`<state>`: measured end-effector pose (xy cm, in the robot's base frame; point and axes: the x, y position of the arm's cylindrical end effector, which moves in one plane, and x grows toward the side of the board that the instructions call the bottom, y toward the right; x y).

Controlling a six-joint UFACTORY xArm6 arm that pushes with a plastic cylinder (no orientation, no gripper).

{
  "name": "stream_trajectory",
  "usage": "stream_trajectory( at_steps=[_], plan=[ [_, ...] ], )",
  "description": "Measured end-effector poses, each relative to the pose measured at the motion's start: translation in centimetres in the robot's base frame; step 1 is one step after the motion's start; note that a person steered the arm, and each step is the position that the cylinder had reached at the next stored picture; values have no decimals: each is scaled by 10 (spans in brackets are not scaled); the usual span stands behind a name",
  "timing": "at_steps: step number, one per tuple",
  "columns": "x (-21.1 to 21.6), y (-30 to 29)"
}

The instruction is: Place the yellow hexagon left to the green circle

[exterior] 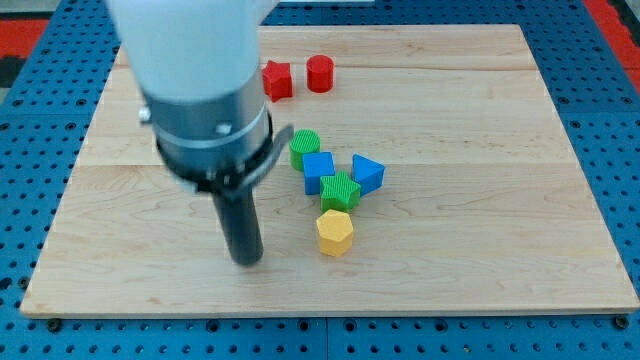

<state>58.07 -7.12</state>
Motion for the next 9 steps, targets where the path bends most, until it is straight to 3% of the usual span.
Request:
stream_trajectory(
  at_steps=[1, 2, 3, 4, 5, 6, 7, 9],
  plan=[
    [9, 84],
    [-13, 119],
    [15, 53],
    [10, 33],
    [19, 138],
    [-7, 133],
    [-17, 66],
    [-49, 81]
  ],
)
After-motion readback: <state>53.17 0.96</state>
